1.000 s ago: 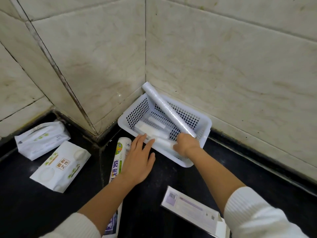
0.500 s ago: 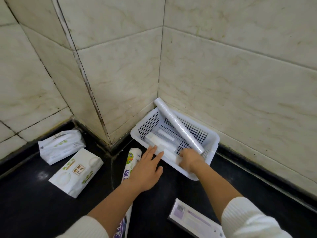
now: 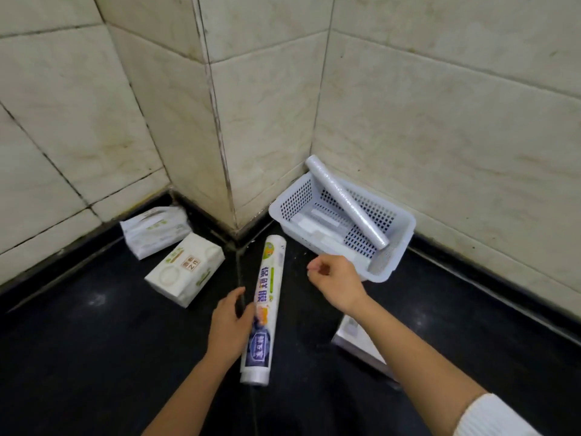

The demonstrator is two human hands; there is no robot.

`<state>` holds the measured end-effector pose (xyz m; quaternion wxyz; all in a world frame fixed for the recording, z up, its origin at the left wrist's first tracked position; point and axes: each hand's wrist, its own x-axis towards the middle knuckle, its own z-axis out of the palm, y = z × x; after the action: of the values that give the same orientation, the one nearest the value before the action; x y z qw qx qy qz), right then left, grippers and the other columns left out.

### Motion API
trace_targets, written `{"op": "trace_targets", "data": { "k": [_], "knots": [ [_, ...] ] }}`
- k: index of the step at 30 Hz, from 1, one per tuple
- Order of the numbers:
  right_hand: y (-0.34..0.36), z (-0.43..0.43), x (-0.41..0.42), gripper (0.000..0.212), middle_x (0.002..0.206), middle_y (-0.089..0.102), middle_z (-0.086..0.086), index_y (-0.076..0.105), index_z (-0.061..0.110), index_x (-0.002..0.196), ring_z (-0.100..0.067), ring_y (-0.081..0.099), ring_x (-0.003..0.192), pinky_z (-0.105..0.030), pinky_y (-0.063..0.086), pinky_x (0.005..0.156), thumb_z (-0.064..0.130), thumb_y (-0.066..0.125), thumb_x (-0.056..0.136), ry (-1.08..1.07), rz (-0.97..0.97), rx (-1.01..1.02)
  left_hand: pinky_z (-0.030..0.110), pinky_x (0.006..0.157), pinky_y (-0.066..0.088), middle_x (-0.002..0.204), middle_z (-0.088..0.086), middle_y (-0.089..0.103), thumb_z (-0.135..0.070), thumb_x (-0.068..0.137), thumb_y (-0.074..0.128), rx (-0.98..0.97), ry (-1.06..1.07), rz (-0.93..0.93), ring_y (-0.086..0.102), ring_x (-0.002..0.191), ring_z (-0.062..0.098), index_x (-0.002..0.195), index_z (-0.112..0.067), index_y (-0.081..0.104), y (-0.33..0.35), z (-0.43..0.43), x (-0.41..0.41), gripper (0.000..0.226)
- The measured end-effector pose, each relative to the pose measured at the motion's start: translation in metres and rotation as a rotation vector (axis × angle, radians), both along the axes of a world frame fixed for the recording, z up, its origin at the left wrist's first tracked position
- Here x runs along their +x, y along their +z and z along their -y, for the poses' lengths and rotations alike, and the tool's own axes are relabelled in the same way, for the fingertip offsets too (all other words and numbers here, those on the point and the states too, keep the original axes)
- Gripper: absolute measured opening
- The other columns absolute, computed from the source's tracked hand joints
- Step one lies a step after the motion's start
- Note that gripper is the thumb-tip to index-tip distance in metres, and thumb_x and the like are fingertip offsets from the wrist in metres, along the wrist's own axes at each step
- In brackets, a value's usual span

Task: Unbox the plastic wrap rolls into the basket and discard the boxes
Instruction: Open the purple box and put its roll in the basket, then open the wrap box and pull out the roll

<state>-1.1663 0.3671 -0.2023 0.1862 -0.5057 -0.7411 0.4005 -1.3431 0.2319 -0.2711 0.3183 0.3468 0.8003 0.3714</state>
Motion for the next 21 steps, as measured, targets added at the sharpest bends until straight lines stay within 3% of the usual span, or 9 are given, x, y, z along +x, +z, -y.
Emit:
{"op": "trace_targets", "data": {
  "k": [4,7,10,12,14,16,17,19,21],
  "knots": [
    [-0.036,0.047,-0.027,0.021,0.086,0.066,0.001,0.071,0.014,0.105,-0.011,0.061,0.079,-0.017,0.042,0.073,0.015,0.061,0.087,0.073,0.069,-0.108,0.029,0.089,0.051,0.123,0.003,0.058,-0.03,0.086,0.066,-0.051,-0.048,0.204,0.061,0.103,0.013,0.136,-0.018,0.047,-0.011,0.028,0.011,0.055],
    [-0.05,0.067,-0.039,0.034,0.107,0.057,-0.006,0.062,0.018,0.127,-0.018,0.061,0.094,-0.021,0.044,0.083,0.02,0.053,0.094,0.129,0.14,-0.119,0.011,0.066,0.05,0.104,-0.009,0.068,-0.026,0.086,0.066,-0.037,-0.103,0.305,0.067,0.085,0.0,0.131,-0.023,0.053,-0.014,0.041,0.018,0.047],
    [-0.054,0.077,-0.046,0.039,0.118,0.05,-0.012,0.056,0.019,0.134,-0.027,0.059,0.104,-0.029,0.047,0.092,0.023,0.05,0.096,0.142,0.217,-0.124,0.008,0.064,0.048,0.104,-0.011,0.069,-0.024,0.084,0.068,0.01,-0.124,0.317,0.066,0.087,-0.001,0.131,-0.028,0.053,-0.011,0.049,0.021,0.049],
    [-0.052,0.078,-0.047,0.036,0.117,0.051,-0.014,0.06,0.016,0.129,-0.029,0.06,0.104,-0.032,0.047,0.093,0.025,0.051,0.095,0.084,0.243,-0.099,0.006,0.066,0.047,0.106,-0.014,0.068,-0.018,0.083,0.07,0.038,-0.13,0.302,0.065,0.088,-0.004,0.13,-0.027,0.055,-0.009,0.051,0.023,0.05],
    [-0.048,0.075,-0.047,0.027,0.111,0.056,-0.017,0.07,0.009,0.103,-0.03,0.061,0.096,-0.033,0.049,0.086,0.025,0.051,0.092,0.008,0.263,-0.073,0.008,0.074,0.047,0.115,-0.01,0.067,-0.014,0.083,0.068,0.052,-0.137,0.274,0.062,0.097,-0.002,0.128,-0.025,0.057,-0.009,0.054,0.027,0.047],
    [-0.046,0.07,-0.044,0.027,0.096,0.058,-0.018,0.059,0.01,0.069,-0.029,0.059,0.08,-0.034,0.048,0.074,0.027,0.052,0.089,-0.063,0.289,-0.079,0.01,0.086,0.046,0.124,-0.007,0.063,-0.01,0.088,0.061,0.08,-0.183,0.275,0.058,0.109,0.0,0.126,-0.026,0.057,-0.011,0.056,0.033,0.042],
    [-0.046,0.068,-0.041,0.032,0.09,0.056,-0.016,0.05,0.012,0.061,-0.026,0.055,0.073,-0.034,0.046,0.071,0.03,0.054,0.088,-0.093,0.301,-0.091,0.009,0.089,0.044,0.125,-0.009,0.062,-0.006,0.09,0.057,0.096,-0.212,0.281,0.056,0.113,-0.001,0.125,-0.03,0.056,-0.012,0.056,0.036,0.042],
    [-0.046,0.065,-0.035,0.031,0.089,0.051,-0.012,0.047,0.014,0.065,-0.022,0.051,0.072,-0.034,0.045,0.068,0.035,0.058,0.086,-0.125,0.332,-0.103,0.01,0.093,0.043,0.123,-0.015,0.06,0.001,0.089,0.053,0.106,-0.249,0.295,0.055,0.114,-0.002,0.119,-0.041,0.051,-0.013,0.053,0.041,0.052],
    [-0.048,0.065,-0.03,0.03,0.102,0.052,-0.009,0.056,0.011,0.092,-0.022,0.055,0.083,-0.033,0.045,0.072,0.039,0.064,0.084,-0.119,0.365,-0.103,0.018,0.094,0.046,0.121,-0.018,0.061,0.002,0.087,0.055,0.106,-0.251,0.3,0.057,0.11,0.0,0.121,-0.042,0.047,-0.015,0.048,0.044,0.056]
  ]
}}
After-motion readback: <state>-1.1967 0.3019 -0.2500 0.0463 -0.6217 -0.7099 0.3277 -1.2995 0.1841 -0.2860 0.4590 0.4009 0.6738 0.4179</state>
